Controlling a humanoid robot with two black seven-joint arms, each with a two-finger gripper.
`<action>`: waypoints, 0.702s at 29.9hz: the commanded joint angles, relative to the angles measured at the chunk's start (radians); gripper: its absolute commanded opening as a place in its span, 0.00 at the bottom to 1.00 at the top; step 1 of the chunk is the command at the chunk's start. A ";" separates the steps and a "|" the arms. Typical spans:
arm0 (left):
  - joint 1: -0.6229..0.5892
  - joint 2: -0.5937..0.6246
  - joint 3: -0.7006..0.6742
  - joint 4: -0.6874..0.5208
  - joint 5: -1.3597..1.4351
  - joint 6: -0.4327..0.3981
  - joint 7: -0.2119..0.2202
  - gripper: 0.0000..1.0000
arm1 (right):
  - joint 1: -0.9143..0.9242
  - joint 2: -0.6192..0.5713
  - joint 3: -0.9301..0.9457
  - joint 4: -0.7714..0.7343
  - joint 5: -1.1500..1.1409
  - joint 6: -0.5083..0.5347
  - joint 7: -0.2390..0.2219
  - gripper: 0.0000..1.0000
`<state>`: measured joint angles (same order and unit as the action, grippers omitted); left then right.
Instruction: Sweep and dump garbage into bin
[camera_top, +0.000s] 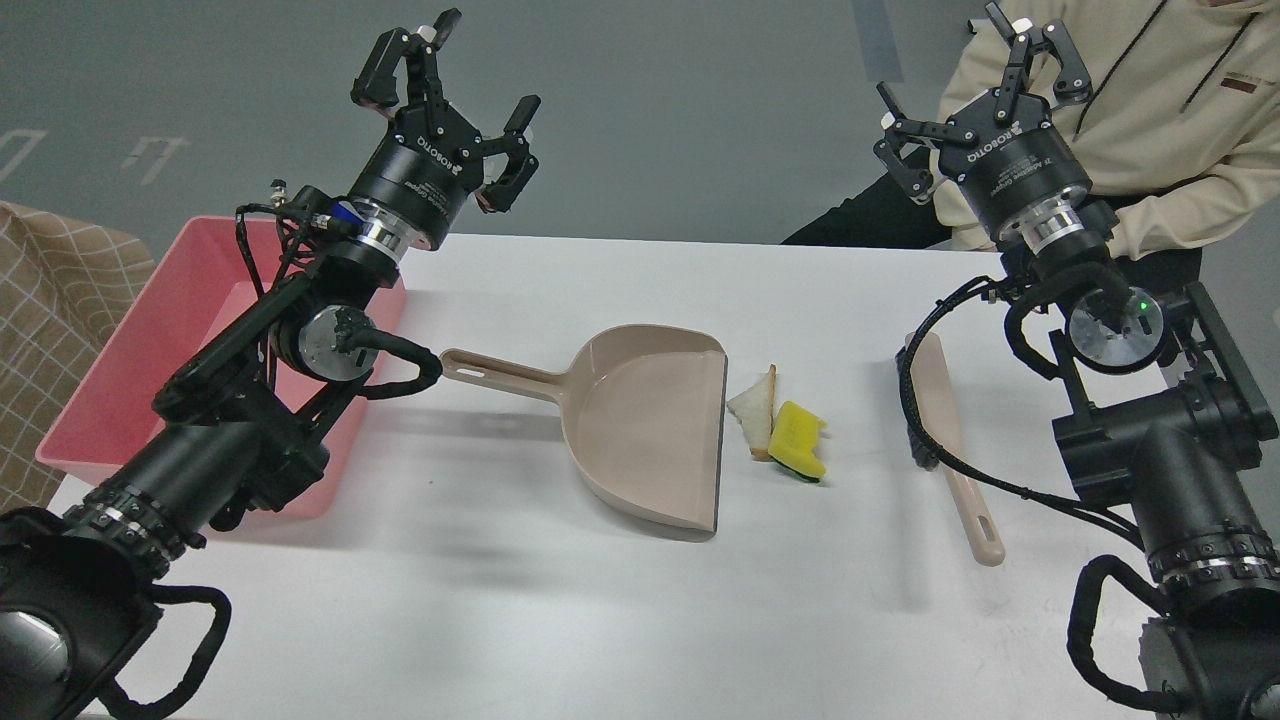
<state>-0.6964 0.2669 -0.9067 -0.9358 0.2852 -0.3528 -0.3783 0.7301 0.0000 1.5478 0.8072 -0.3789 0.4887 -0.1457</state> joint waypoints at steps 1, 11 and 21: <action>0.000 0.002 0.002 0.000 0.000 0.000 -0.004 0.98 | 0.000 0.000 0.000 0.001 0.000 0.000 0.000 1.00; 0.000 0.003 -0.003 0.002 0.000 -0.003 -0.001 0.98 | 0.000 0.000 0.000 0.001 0.000 0.000 0.000 1.00; 0.000 0.003 -0.017 0.002 -0.001 -0.012 -0.004 0.98 | 0.000 0.000 -0.002 0.001 0.000 0.000 0.000 1.00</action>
<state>-0.6964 0.2700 -0.9214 -0.9342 0.2840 -0.3720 -0.3798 0.7301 0.0000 1.5475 0.8084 -0.3789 0.4887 -0.1457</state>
